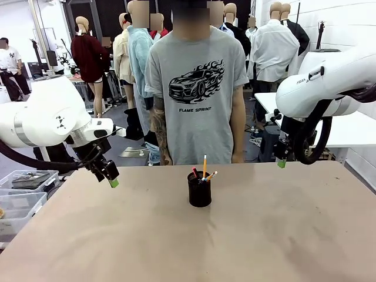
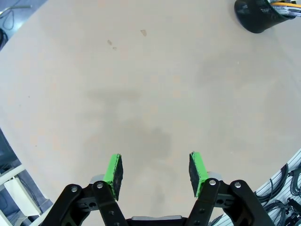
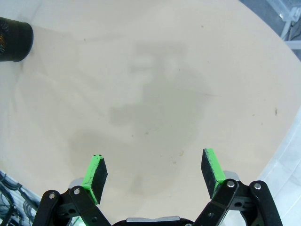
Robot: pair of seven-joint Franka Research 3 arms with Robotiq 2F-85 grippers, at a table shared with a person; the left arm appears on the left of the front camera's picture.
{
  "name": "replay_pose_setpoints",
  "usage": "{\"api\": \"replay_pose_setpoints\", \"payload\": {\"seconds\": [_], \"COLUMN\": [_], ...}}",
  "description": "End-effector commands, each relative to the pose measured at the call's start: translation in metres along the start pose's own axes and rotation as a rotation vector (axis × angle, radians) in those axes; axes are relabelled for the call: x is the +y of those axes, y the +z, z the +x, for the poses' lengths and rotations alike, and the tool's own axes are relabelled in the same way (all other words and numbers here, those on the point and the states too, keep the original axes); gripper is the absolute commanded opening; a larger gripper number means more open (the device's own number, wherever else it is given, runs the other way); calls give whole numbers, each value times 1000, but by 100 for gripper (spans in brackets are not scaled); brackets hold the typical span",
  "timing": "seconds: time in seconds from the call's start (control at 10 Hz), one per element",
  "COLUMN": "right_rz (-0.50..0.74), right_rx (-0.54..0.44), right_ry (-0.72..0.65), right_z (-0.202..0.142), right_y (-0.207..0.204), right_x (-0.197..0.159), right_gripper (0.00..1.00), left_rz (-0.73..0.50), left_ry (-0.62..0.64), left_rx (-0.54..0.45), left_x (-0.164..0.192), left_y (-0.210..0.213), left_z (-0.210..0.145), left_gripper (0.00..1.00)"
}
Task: Place the pens into the pen holder.
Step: Pick up a writing instrument from the table and place it into the Pen holder.
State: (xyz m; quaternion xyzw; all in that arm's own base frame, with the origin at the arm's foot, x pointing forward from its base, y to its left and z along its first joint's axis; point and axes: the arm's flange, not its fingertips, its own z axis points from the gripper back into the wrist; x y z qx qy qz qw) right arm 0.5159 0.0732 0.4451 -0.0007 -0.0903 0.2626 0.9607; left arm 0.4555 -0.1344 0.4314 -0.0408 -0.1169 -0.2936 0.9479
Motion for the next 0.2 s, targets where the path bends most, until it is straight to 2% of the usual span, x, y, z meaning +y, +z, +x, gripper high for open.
{"api": "replay_pose_setpoints", "payload": {"seconds": [0.0, 0.1], "right_rz": [5, 5], "right_rx": [-7, -7], "right_ry": [-5, -5], "right_z": [1, 1], "right_y": [-2, -2], "right_x": [0, 0], "right_gripper": [100, 100], "left_rz": [-19, -19], "left_ry": [-17, -17], "left_rx": [-1, -1], "left_x": [2, 2], "left_y": [4, 4], "left_z": [0, 0], "left_gripper": [74, 74]}}
